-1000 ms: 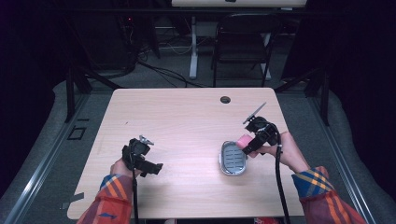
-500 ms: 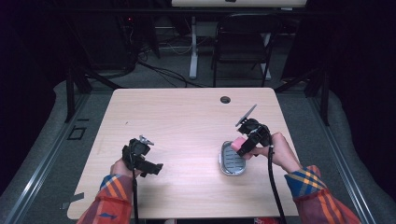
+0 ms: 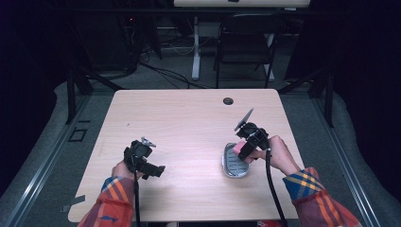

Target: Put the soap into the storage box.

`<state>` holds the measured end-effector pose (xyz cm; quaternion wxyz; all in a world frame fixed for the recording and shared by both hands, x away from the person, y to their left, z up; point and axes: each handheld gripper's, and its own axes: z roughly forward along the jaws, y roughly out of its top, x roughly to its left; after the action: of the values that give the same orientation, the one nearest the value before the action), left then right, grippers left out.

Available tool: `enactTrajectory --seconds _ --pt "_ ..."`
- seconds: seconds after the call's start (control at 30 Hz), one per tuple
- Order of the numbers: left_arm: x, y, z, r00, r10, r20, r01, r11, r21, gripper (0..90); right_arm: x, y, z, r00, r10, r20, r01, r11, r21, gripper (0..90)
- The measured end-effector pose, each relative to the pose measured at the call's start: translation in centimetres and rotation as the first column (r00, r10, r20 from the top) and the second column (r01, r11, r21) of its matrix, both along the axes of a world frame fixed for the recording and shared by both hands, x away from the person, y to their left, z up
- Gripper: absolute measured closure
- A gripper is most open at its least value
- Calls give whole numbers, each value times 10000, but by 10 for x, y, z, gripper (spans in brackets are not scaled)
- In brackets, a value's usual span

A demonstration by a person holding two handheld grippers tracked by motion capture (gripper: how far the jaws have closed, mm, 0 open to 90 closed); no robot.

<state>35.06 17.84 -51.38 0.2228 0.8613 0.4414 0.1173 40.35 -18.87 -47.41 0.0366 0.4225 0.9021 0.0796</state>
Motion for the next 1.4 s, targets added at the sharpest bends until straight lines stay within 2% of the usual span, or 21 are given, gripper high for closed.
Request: enactTrajectory --seconds 0.07,0.17,0.27,0.33,0.37,0.4,0.57,0.77,0.83,0.9,0.93,1.17,1.27,1.3,1.37,1.4 --pt "0 0 0 10000 -18 0 18 10000 -6 0 2 1 -3 10000 12 -93 -13 9999 -141 366" --pt "0 0 0 10000 -6 15 6 10000 -4 0 4 5 -8 10000 -88 9 89 9990 -444 366" --pt "-1 0 1 10000 -32 1 32 10000 19 0 4 8 -11 9999 -106 49 108 9986 -521 366" --pt "0 0 0 10000 -25 -8 25 10000 -12 0 5 10 -14 9996 -257 77 261 9981 -565 366" --pt "0 0 0 10000 -31 -19 31 10000 -3 0 5 12 -16 9985 -495 217 505 9976 -467 366" --pt "0 0 0 10000 -41 -37 41 10000 12 0 6 12 -16 9994 -345 101 352 9967 -733 365" --pt "0 0 0 10000 -45 -36 45 10000 -5 0 8 16 -21 9990 -443 57 447 9962 -747 365" --pt "0 0 0 10000 -65 -42 65 10000 -3 0 4 17 -15 9988 -480 -92 475 9978 -471 363" --pt "0 0 0 10000 -55 -43 55 10000 -15 0 3 17 -11 9984 -547 -123 544 9982 -235 391" --pt "0 0 0 10000 -69 -72 69 10000 4 0 4 16 -8 9985 -309 -447 297 9992 -284 401" --pt "0 -1 0 10000 -69 -71 69 10000 3 0 2 16 -9 9982 -399 -456 399 9992 -23 405" --pt "0 -1 0 9999 -102 -105 102 9999 41 0 0 14 -7 9975 -132 -693 145 9997 181 461" --pt "0 -1 0 9999 -128 -112 128 9999 29 0 -1 14 -4 9976 17 -689 -7 9999 145 490" --pt "0 -1 -1 9999 -126 -103 126 9999 31 0 -2 14 -3 9983 -52 -576 73 9993 357 503" --pt "0 -2 -1 9998 -151 -91 152 9999 43 0 -3 13 1 9992 86 -401 -73 9994 343 509" --pt "0 -2 0 9998 -175 -90 175 9998 34 0 -5 13 2 9999 -17 -143 25 9984 571 508"
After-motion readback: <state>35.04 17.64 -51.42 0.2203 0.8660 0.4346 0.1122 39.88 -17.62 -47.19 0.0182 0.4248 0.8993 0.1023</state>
